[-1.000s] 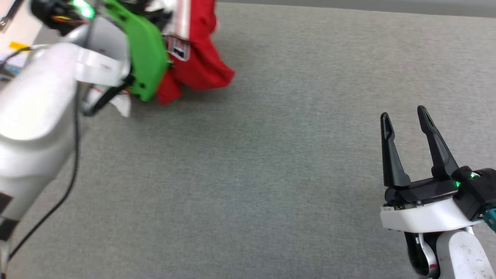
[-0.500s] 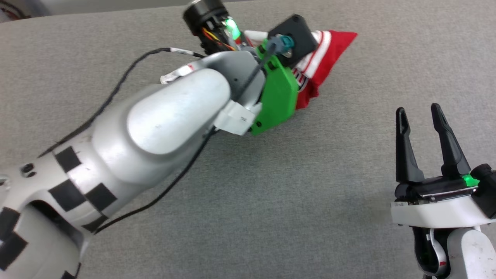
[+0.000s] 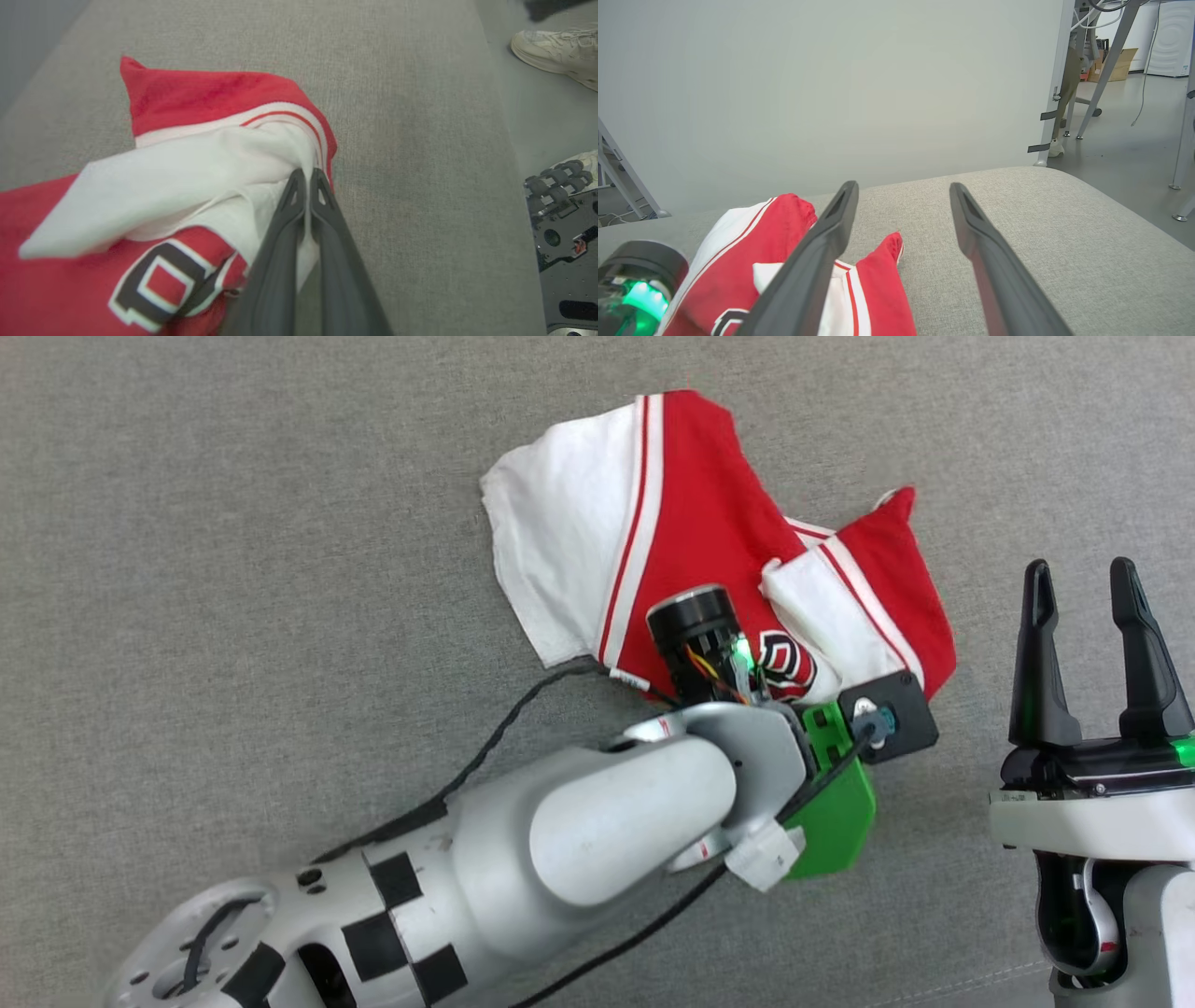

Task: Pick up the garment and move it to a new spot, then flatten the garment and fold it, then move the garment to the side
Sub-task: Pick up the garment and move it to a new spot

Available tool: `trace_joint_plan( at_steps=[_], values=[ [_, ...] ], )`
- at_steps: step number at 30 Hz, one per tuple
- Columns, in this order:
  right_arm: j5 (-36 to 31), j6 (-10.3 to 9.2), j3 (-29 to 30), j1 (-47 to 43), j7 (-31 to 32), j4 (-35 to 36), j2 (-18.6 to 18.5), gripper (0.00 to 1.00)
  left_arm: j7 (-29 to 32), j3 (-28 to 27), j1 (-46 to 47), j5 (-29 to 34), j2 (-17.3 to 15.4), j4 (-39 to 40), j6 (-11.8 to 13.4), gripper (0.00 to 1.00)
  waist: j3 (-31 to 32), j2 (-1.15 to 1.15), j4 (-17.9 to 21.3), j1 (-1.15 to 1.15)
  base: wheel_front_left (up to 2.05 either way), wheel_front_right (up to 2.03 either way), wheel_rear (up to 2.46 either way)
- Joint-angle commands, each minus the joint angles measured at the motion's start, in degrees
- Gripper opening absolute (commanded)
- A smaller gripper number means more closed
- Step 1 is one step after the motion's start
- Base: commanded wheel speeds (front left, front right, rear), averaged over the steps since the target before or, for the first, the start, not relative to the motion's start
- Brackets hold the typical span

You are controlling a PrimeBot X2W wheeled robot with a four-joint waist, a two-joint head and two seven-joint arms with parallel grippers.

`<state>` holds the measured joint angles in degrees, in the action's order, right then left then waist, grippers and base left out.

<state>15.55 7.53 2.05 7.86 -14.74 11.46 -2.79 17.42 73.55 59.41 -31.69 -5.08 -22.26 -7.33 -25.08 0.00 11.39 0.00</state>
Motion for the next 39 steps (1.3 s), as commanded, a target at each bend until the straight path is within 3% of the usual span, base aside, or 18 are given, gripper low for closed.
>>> trace_joint_plan(
  at_steps=[1,7,8,9,16,19,24,27,32,39],
  values=[
    [0.21,-0.04,0.19,1.12,-0.26,0.14,-0.10,1.00,1.03,-0.21,-1.82,1.07,0.33,0.29,-0.15,0.00,-0.98,0.00,0.50,0.00,0.00,0.00,0.00],
    [0.15,-0.04,0.27,1.67,-0.26,-0.23,-0.10,1.00,1.82,-0.20,-5.66,4.26,0.57,-0.35,-0.15,0.00,-1.31,0.00,0.35,0.00,0.00,0.00,0.00],
    [0.09,-0.04,0.36,1.62,-0.26,-0.29,-0.09,1.00,0.78,-0.20,-5.52,4.47,0.59,-0.74,-0.15,0.41,-1.16,0.00,0.17,0.00,0.00,0.00,0.00],
    [-0.01,-0.04,0.52,1.49,-0.26,-0.39,-0.09,1.00,-1.22,-0.20,-5.01,4.83,0.66,-1.34,-0.15,1.00,-0.85,0.00,-0.13,0.00,0.00,0.00,0.00],
    [-0.95,-0.04,1.93,-0.26,-0.26,-1.07,-0.09,1.00,-18.15,-0.50,-0.65,4.39,1.67,-6.61,-0.15,1.00,3.43,0.00,-2.75,0.00,0.00,0.00,0.00],
    [-1.42,-0.04,2.22,-1.42,-0.26,-1.37,-0.09,1.00,-24.29,-2.27,-0.32,3.94,1.98,-7.51,1.03,1.00,5.98,0.00,-4.11,0.00,0.00,0.00,0.00],
    [-2.22,-0.04,2.16,-3.30,-0.26,-1.81,-0.09,1.00,-30.49,-5.71,-1.17,4.13,2.08,-7.71,6.57,1.00,9.89,0.00,-6.24,0.00,0.00,0.00,0.00],
    [-2.63,-0.04,2.02,-4.52,-0.26,-2.10,-0.09,1.00,-31.93,-9.14,-2.91,4.14,0.44,-6.85,10.44,1.00,11.78,0.00,-7.45,0.00,0.00,0.00,0.00],
    [-3.12,-0.04,2.27,-6.16,-0.26,-2.45,-0.09,1.00,-32.38,-16.29,-7.81,5.62,-4.75,-1.05,16.51,1.00,13.97,0.00,-9.27,0.00,0.00,0.00,0.00],
    [-3.90,-0.04,2.29,-7.75,-0.26,-2.79,-0.09,1.00,-32.40,-26.83,-19.36,9.31,-11.81,8.19,22.11,1.00,16.25,0.00,-11.17,0.00,0.00,0.00,0.00]
  ],
)
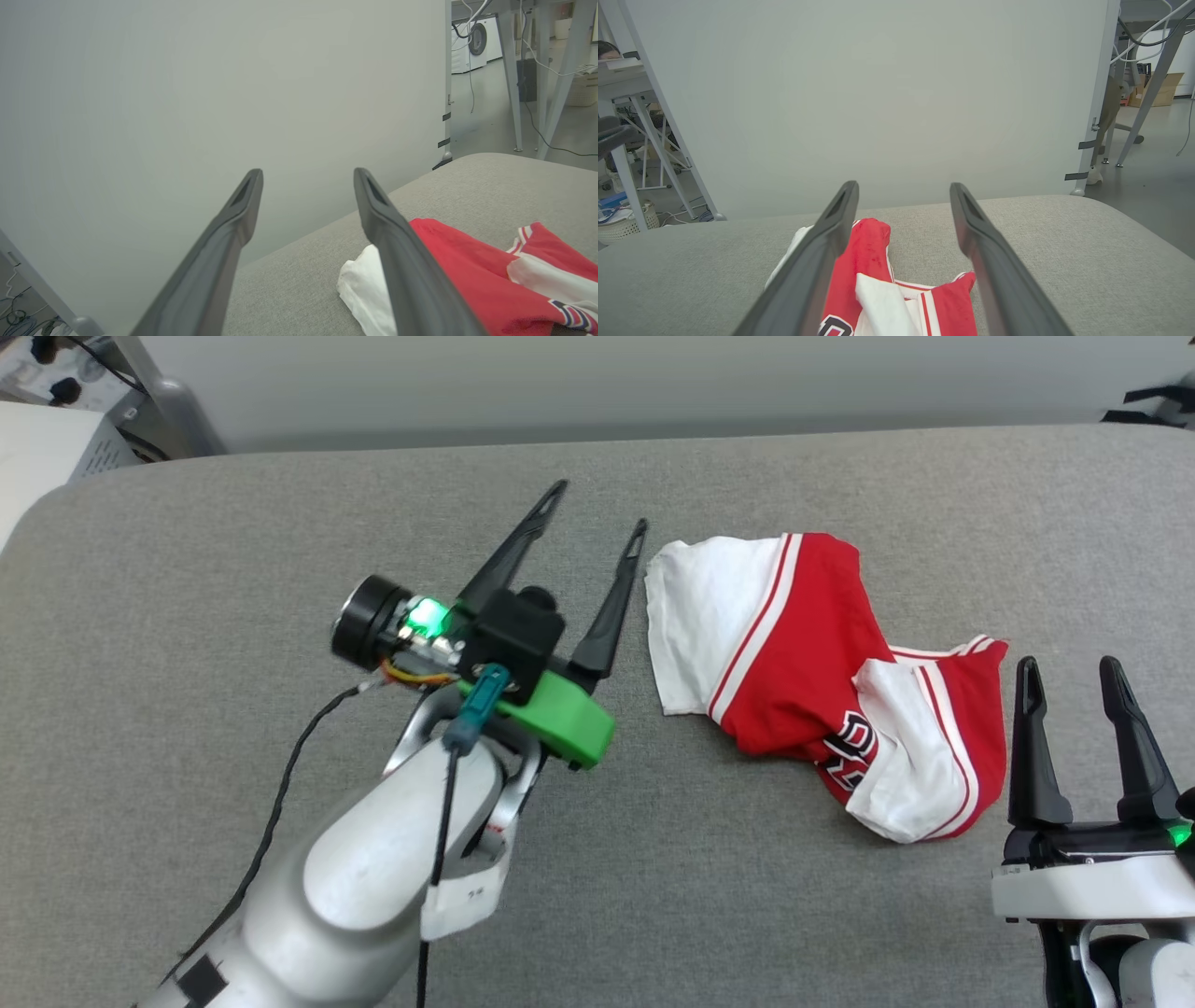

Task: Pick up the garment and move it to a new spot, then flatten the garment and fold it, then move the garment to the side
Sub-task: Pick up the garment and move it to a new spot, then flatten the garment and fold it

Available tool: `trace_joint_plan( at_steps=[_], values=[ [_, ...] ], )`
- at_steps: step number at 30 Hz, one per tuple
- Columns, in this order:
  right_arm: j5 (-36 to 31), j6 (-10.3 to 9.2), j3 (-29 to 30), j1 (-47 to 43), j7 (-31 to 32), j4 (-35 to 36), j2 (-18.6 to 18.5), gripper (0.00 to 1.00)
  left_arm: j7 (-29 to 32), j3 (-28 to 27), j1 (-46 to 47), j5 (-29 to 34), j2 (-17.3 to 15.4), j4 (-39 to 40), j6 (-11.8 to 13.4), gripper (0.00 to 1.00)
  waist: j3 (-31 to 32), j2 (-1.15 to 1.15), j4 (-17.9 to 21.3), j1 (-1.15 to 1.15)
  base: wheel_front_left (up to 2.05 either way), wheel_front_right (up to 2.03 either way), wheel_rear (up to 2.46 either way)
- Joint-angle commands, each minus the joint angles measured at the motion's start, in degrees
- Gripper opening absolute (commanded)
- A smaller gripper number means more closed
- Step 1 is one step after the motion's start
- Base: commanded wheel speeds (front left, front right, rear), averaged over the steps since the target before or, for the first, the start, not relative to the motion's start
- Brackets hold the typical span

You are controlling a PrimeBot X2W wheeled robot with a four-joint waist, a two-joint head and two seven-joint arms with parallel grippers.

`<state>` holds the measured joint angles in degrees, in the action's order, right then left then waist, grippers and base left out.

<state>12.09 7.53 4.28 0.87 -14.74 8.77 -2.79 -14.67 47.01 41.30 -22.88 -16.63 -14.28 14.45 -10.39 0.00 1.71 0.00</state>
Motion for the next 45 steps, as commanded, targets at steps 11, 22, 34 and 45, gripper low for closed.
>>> trace_joint_plan(
  at_steps=[11,22,34,45],
  values=[
    [-1.42,-0.04,-0.29,-3.15,-0.26,-0.72,-0.09,1.00,-0.32,-18.16,-22.02,4.73,-3.33,9.08,4.30,1.00,5.01,0.00,-3.49,0.00,0.00,0.00,0.00],
    [-1.48,-0.04,-0.79,-5.39,-0.26,-2.70,-0.09,1.00,-0.32,-31.81,-37.32,9.91,1.31,12.08,-0.05,1.00,6.98,0.00,-3.96,0.00,0.00,0.00,0.00],
    [-3.59,-0.04,-3.56,-9.02,-0.26,-4.45,-0.09,1.00,-0.32,-38.60,-43.87,15.20,7.15,11.08,-6.57,1.00,9.32,0.00,-4.88,0.00,0.00,0.00,0.00],
    [-4.37,-0.04,-4.17,-10.41,-0.26,-5.25,-0.09,1.00,-0.32,-42.02,-46.16,17.86,10.27,10.71,-9.35,1.00,9.96,0.00,-5.35,0.00,0.00,0.00,0.00]
  ],
)
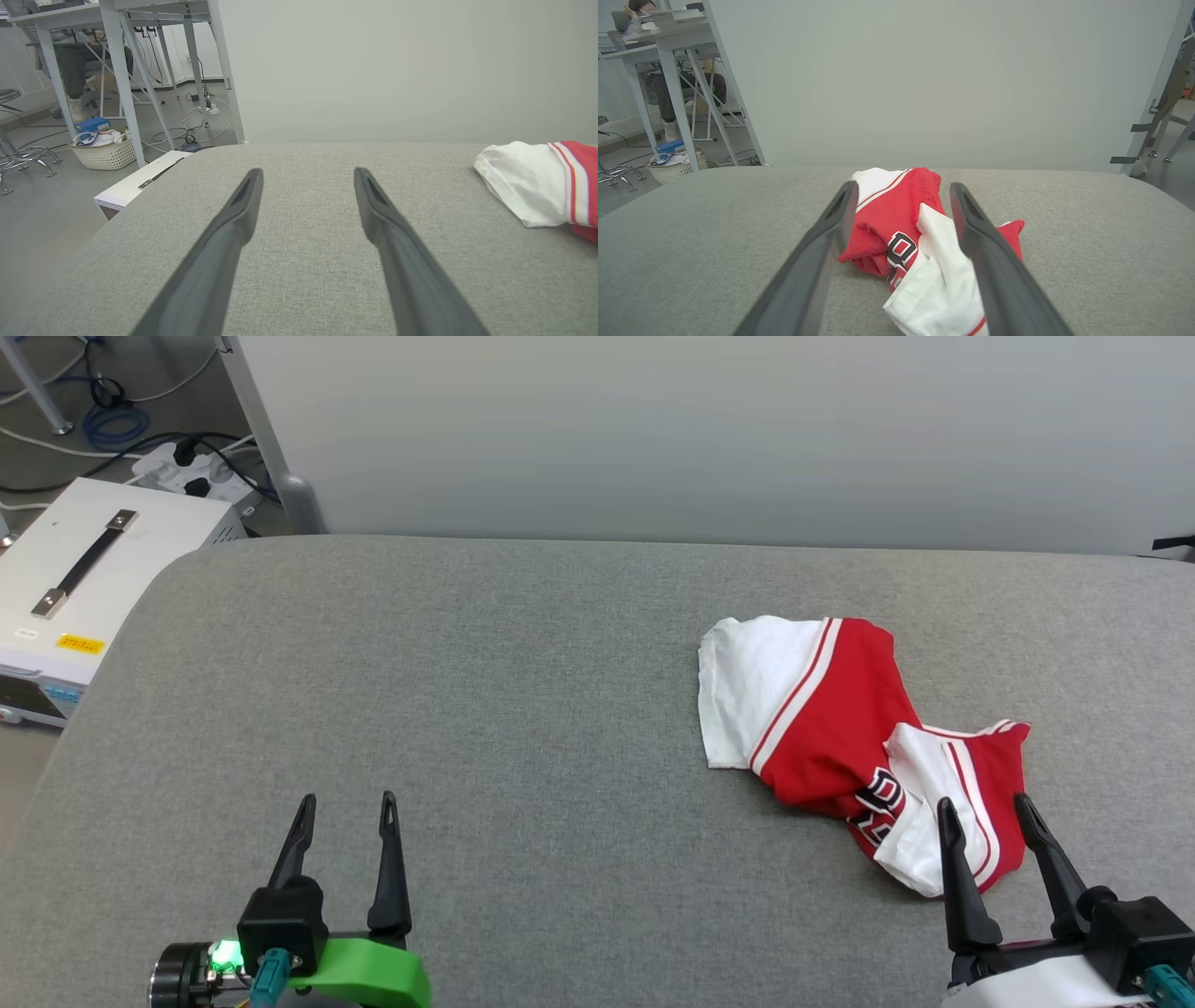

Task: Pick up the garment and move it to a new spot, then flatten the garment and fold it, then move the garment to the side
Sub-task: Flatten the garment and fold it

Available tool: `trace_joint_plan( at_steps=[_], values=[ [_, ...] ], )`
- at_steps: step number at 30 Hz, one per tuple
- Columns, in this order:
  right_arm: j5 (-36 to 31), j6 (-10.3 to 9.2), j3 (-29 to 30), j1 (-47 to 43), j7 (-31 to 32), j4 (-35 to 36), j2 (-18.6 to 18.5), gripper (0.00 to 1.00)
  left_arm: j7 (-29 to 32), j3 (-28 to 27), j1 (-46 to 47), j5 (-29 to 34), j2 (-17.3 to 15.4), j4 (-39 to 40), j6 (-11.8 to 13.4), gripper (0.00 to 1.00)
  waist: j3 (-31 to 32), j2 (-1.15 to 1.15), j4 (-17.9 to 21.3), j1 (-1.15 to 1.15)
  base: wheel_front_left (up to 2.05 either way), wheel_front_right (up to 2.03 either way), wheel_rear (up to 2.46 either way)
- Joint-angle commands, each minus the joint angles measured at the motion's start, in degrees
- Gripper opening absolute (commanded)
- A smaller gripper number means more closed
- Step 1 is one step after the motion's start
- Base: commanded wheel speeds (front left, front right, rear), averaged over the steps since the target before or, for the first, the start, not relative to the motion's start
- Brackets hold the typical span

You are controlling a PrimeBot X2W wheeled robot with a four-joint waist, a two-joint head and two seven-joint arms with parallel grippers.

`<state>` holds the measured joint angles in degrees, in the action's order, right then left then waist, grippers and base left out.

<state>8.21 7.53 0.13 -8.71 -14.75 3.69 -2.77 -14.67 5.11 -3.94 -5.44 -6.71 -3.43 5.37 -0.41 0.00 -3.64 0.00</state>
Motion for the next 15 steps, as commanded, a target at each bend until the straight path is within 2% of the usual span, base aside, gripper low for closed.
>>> trace_joint_plan(
  at_steps=[1,15],
  values=[
    [-0.52,-0.04,-0.02,-0.86,-0.25,-0.22,-0.10,1.00,-0.32,-0.37,-1.04,0.62,0.55,-0.17,-0.47,1.00,-0.03,0.00,-0.01,0.00,0.00,0.00,0.00],
    [-0.41,-0.04,-0.14,-0.53,-0.25,-0.51,-0.10,1.00,-0.33,-2.33,-0.65,2.27,2.01,-0.76,-2.94,1.00,-0.56,0.00,0.18,0.00,0.00,0.00,0.00]
  ],
)
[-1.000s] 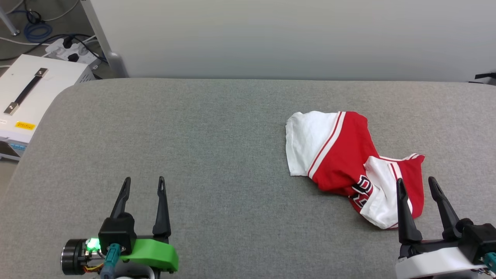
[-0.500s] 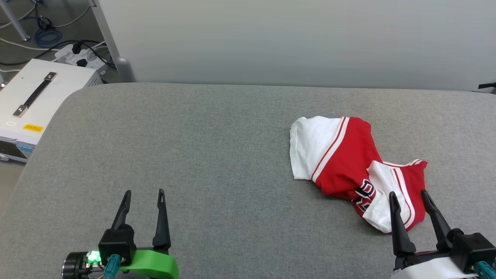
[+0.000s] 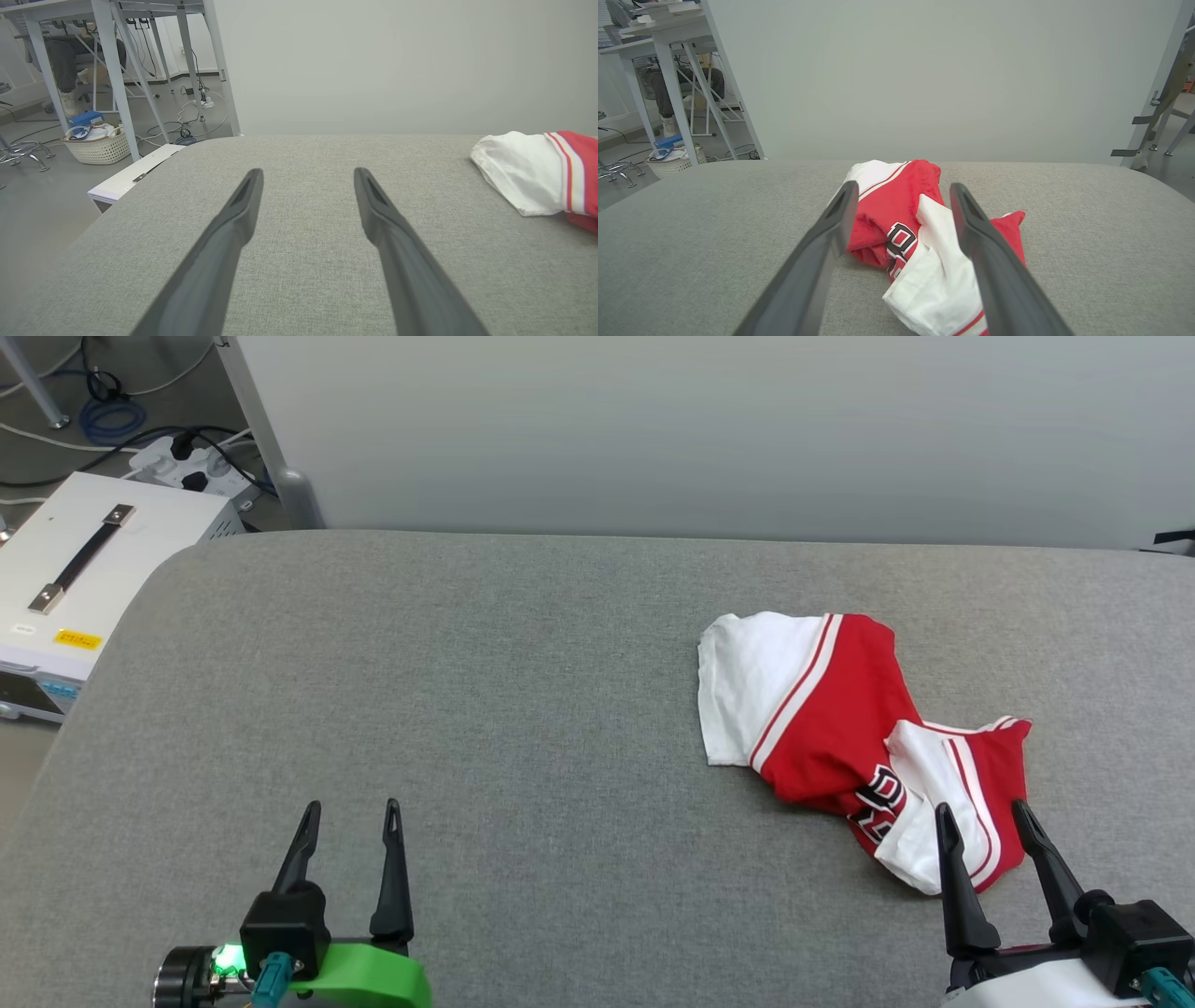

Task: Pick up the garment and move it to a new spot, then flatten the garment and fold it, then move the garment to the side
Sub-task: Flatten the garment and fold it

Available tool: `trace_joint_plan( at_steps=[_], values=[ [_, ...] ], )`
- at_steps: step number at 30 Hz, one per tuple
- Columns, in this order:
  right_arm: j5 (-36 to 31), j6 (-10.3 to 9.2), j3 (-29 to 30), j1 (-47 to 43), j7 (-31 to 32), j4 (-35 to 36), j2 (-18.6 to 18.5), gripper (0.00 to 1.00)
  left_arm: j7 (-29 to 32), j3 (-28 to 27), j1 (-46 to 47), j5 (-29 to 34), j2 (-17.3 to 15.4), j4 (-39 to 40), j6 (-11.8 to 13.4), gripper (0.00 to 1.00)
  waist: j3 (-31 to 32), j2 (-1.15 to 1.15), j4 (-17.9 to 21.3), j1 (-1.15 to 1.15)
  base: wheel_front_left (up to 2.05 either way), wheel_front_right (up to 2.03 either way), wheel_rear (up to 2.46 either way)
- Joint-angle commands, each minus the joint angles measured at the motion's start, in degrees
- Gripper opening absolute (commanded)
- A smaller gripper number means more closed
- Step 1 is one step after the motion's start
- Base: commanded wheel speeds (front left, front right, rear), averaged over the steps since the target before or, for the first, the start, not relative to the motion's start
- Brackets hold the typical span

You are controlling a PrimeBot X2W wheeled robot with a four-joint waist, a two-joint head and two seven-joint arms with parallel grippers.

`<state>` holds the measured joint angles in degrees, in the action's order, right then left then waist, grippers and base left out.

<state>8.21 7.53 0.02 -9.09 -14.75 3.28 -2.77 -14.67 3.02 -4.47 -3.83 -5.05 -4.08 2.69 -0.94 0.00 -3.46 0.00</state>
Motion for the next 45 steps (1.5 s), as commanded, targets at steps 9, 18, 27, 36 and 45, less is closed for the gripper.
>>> trace_joint_plan(
  at_steps=[9,18,27,36,45],
  values=[
    [-0.81,-0.04,-0.45,1.69,-0.25,0.12,-0.10,1.00,-0.33,0.74,9.45,1.85,-0.88,-0.42,-4.83,1.00,-1.62,0.00,0.54,0.00,0.00,0.00,0.00],
    [-1.21,-0.04,-2.11,4.61,-0.25,0.68,-0.10,1.00,-0.33,3.23,25.10,1.74,-5.13,-3.38,-9.02,1.00,-5.24,0.00,4.36,0.00,0.00,0.00,0.00],
    [-0.99,-0.04,-2.64,7.64,-0.25,1.14,-0.10,1.00,1.11,16.85,44.68,-3.39,-10.41,-12.62,-10.14,1.00,-10.23,0.00,7.77,0.00,0.00,0.00,0.00],
    [0.01,-0.04,-3.21,10.32,-0.25,1.28,-0.10,1.00,13.69,37.03,60.89,-20.02,-13.32,-19.01,-10.16,1.00,-14.50,0.00,11.52,0.00,0.00,0.00,0.00],
    [1.17,-0.04,-3.42,12.59,-0.25,1.74,-0.10,1.00,35.80,57.35,71.04,-38.77,-16.73,-21.93,-10.17,1.00,-18.62,0.00,15.11,0.00,0.00,0.00,0.00]
  ],
)
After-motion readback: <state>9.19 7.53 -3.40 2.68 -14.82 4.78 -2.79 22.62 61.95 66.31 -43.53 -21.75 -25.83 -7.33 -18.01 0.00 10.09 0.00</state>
